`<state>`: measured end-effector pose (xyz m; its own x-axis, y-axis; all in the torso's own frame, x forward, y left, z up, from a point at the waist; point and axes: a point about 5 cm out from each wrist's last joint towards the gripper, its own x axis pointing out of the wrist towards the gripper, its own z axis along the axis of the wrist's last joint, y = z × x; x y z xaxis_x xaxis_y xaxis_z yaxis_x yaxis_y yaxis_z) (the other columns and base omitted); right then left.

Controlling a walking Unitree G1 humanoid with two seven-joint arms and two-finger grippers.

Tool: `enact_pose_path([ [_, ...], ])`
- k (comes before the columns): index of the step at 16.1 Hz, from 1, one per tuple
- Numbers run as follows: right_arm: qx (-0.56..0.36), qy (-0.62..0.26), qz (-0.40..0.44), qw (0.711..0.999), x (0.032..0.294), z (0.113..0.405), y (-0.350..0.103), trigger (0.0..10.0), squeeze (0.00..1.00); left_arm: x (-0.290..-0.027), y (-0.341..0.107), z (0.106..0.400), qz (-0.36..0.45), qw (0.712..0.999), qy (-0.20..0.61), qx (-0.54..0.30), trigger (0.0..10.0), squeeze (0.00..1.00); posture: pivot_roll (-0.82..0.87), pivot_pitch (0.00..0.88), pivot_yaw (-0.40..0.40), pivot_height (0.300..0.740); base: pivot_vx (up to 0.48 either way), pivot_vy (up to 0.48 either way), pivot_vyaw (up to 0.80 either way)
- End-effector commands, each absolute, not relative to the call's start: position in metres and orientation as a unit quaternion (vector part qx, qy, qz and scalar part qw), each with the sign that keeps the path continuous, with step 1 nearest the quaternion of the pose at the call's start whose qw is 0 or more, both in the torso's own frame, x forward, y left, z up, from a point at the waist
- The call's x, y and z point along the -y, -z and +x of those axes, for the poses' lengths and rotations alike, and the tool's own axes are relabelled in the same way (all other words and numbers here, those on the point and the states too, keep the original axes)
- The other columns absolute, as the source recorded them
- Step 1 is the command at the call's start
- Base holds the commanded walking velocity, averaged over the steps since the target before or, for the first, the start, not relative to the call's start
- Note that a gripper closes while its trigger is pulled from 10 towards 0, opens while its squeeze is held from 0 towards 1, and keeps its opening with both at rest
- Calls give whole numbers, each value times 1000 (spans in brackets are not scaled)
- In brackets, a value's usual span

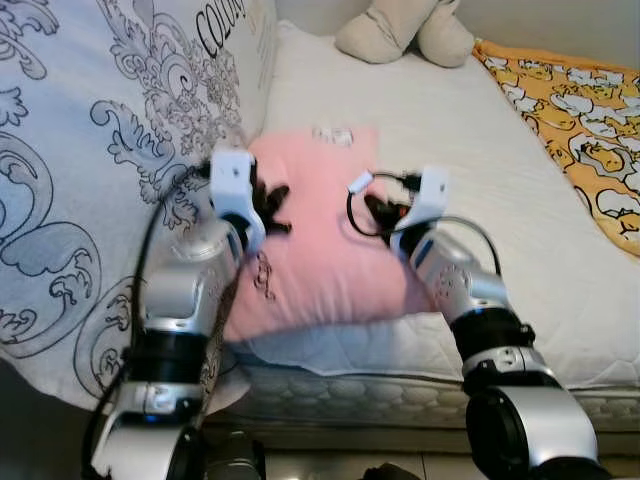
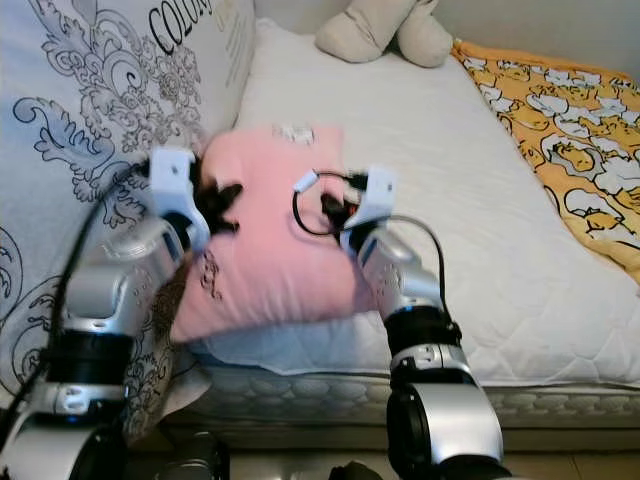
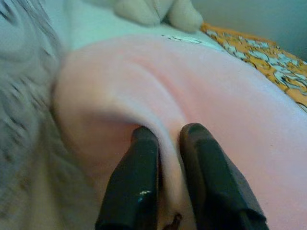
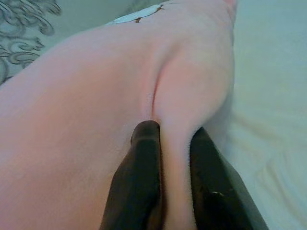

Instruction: Clean up the room

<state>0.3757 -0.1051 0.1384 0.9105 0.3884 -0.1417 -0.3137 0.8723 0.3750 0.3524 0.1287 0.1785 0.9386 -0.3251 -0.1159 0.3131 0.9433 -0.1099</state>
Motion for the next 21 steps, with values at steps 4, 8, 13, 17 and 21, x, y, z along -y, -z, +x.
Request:
enact_pose_path([
  [4, -49, -185, 132, 973, 108, 390, -170, 0, 0, -123, -223, 368, 23, 985, 172, 16, 0, 0, 123, 0, -104, 697, 0, 0, 0],
  [8, -37, -165, 110, 979, 111, 400, -177, 0, 0, -121, -231, 378, 92, 980, 172, 33, 0, 0, 143, 0, -97, 697, 0, 0, 0],
  [13, -31, -164, 96, 981, 110, 399, -173, 0, 0, -119, -227, 377, 82, 979, 185, 21, 0, 0, 145, 0, -102, 697, 0, 0, 0],
  [17, -71, -136, 76, 985, 123, 386, -136, 0, 0, -120, -197, 370, 20, 984, 170, -45, 10000, 0, 130, 0, -100, 697, 0, 0, 0],
  [21, -103, -66, 42, 992, 154, 373, -106, 0, 0, -120, -181, 362, 0, 981, 177, -78, 10000, 0, 123, 0, -97, 697, 0, 0, 0],
])
